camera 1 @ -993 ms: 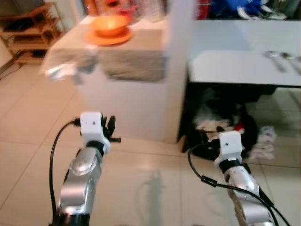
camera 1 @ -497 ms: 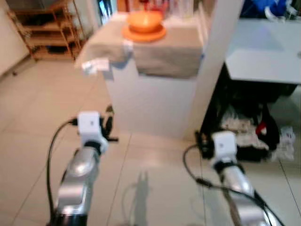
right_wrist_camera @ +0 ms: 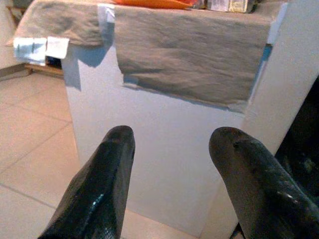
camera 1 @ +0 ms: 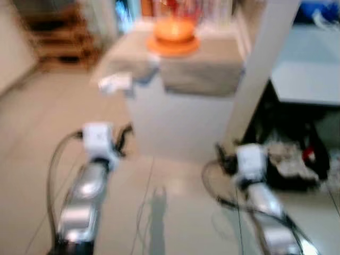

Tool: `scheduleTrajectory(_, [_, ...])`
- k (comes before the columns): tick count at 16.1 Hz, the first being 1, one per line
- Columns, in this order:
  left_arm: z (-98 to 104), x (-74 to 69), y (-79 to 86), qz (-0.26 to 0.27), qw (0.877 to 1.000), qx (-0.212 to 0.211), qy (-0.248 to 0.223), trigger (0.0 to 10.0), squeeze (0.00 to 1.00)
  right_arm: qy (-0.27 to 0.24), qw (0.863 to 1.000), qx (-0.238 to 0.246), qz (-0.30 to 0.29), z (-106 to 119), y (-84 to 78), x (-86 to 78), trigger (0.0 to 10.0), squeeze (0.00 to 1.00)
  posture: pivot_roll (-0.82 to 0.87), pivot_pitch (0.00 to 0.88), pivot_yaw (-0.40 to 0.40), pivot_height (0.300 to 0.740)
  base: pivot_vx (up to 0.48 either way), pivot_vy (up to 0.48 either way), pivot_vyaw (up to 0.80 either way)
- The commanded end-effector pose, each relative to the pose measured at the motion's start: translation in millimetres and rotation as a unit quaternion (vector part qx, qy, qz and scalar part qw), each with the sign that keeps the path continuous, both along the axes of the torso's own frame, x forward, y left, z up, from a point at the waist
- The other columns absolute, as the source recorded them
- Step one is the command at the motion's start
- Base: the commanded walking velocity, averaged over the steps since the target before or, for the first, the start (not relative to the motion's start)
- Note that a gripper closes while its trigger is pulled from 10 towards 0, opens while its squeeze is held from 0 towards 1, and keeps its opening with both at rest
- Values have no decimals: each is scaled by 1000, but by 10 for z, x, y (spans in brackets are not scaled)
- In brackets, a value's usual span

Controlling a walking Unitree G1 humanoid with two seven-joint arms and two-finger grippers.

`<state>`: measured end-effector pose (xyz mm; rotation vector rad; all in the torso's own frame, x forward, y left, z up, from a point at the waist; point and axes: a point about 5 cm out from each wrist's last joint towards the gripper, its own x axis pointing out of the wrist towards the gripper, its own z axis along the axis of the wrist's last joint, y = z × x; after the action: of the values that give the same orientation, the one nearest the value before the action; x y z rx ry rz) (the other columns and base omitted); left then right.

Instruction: Setting the table

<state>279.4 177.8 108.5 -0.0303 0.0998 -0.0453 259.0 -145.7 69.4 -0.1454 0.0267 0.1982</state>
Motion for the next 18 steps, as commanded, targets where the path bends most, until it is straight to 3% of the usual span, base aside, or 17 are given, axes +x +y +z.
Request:
scheduleTrajectory(1, [41, 25, -108, -14, 1000, -9, -8, 10000, 1000, 0, 1000, -14, -14, -9, -127, -9, 10000, 0, -107, 0, 58, 731, 480, 0, 0])
scheduleTrajectory(8, [118, 75, -147, -26, 999, -7, -27, 10000, 1000, -15, 1000, -13, -15, 54, -121, 70, 10000, 0, -105, 0, 55, 731, 477, 0, 0])
scheduleTrajectory(10, [137, 93, -174, -35, 999, -6, -31, 10000, 1000, -48, 998, -4, -28, 194, -129, 124, 10000, 0, -110, 0, 60, 731, 480, 0, 0])
scheduleTrajectory(16, [140, 109, -178, -39, 999, -5, -33, 10000, 1000, -52, 998, 8, -40, 214, -125, 137, 10000, 0, -111, 0, 65, 731, 477, 0, 0])
scheduleTrajectory(17, [147, 111, -176, -38, 999, -3, -36, 10000, 357, -52, 998, 8, -40, 215, -123, 138, 10000, 0, -109, 0, 65, 731, 472, 0, 0])
scheduleTrajectory(18, [153, 115, -178, -37, 999, -4, -38, 10000, 0, -55, 998, 10, -38, 222, -119, 141, 10000, 0, -108, 0, 64, 736, 0, 0, 0])
